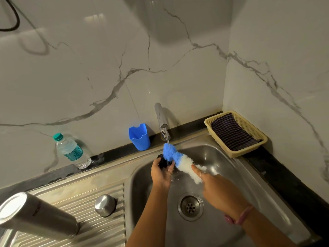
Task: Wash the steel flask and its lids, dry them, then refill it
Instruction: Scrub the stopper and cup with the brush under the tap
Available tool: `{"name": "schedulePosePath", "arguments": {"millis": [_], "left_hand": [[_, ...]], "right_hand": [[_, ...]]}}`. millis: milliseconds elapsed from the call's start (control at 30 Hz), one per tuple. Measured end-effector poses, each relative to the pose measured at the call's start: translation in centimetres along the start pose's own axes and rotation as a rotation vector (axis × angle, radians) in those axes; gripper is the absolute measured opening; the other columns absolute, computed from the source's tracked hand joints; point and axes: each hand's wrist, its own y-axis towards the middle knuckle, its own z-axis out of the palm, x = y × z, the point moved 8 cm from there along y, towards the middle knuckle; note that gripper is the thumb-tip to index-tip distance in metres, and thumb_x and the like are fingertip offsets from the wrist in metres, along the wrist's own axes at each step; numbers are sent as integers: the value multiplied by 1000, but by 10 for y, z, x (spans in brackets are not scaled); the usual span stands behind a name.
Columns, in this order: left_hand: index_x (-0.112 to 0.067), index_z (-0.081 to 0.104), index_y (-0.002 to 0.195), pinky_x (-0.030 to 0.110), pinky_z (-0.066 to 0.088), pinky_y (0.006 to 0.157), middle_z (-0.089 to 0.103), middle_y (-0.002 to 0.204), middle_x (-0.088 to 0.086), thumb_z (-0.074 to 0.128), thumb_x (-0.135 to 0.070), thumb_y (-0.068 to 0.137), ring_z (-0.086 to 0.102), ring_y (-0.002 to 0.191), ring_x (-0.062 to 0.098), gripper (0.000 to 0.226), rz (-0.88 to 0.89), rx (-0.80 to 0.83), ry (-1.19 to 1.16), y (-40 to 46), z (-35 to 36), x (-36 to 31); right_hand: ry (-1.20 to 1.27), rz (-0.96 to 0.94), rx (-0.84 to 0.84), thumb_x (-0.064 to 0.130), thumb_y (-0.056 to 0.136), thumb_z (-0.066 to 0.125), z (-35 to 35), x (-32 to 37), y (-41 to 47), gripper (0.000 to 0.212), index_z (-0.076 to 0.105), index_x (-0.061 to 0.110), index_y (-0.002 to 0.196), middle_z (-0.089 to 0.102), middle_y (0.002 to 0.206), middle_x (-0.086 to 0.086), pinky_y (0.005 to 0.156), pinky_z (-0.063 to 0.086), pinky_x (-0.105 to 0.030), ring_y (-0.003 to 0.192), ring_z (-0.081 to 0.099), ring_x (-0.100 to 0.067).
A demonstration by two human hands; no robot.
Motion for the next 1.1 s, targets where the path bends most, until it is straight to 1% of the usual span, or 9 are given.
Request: {"name": "schedulePosePath", "arguments": {"millis": [67, 167, 267, 333, 467, 733, 900, 1000, 1100], "left_hand": [[-4, 56, 107, 48, 56, 91, 58, 119, 23, 56, -9, 95, 60, 118, 38, 13, -31, 24, -38, -2, 4, 5], [-4, 57, 107, 50, 51, 99, 57, 122, 24, 57, -10, 95, 59, 119, 38, 13, -29, 34, -46, 1, 8, 4], [-3, 59, 119, 50, 49, 104, 62, 126, 22, 64, -17, 95, 63, 115, 35, 28, 21, 54, 43, 11, 9, -1], [-3, 55, 129, 51, 52, 100, 61, 129, 22, 64, -18, 95, 63, 117, 36, 38, 31, 68, 58, 13, 10, -2], [-2, 54, 128, 46, 61, 79, 58, 129, 25, 57, -13, 98, 58, 122, 40, 33, 8, 150, 49, 6, 22, 5], [1, 52, 134, 50, 48, 104, 59, 133, 23, 54, -10, 99, 59, 122, 36, 37, -22, 123, 56, 14, 21, 10], [1, 52, 133, 50, 52, 97, 54, 137, 25, 51, -9, 101, 56, 126, 37, 34, -7, 97, -45, 11, 15, 14], [0, 52, 134, 52, 55, 86, 55, 137, 23, 48, -11, 102, 58, 124, 36, 34, 3, 94, -108, 13, 12, 10], [-1, 49, 137, 47, 63, 67, 55, 131, 24, 46, -9, 103, 61, 109, 38, 36, -18, 92, -116, 9, 13, 13]], "right_hand": [[43, 38, 16, 7, 94, 38, 3, -8, 12, 69, 12, 39, 150, 40, 59, 8, 43, 30, -20, 48, 35, -5], [78, 55, 34, 6, 94, 38, 3, -12, 19, 68, 16, 41, 149, 40, 56, 6, 42, 29, -21, 46, 33, -6], [70, -4, 35, 8, 96, 38, 0, -6, 10, 65, 15, 41, 148, 37, 54, 7, 40, 29, -20, 43, 31, -7], [64, -9, 10, 8, 96, 38, -2, -8, 8, 67, 14, 41, 148, 37, 55, 7, 42, 30, -20, 44, 32, -6], [131, 73, 21, 9, 95, 39, 1, -26, 18, 67, 14, 40, 149, 42, 60, 5, 52, 39, -24, 51, 39, -7], [128, 32, -63, 8, 96, 38, 3, -19, -2, 68, 12, 42, 148, 37, 53, 7, 41, 31, -21, 43, 33, -9], [188, 30, -31, 6, 96, 37, 7, -19, 4, 66, 17, 43, 147, 34, 51, 6, 40, 30, -23, 41, 29, -8], [164, 6, -23, 8, 96, 38, 10, -14, -2, 67, 15, 47, 146, 35, 50, 5, 40, 29, -23, 40, 30, -9], [200, 48, -9, 5, 95, 37, 10, -26, 8, 67, 19, 43, 147, 34, 52, 5, 41, 29, -22, 41, 28, -8]]}}
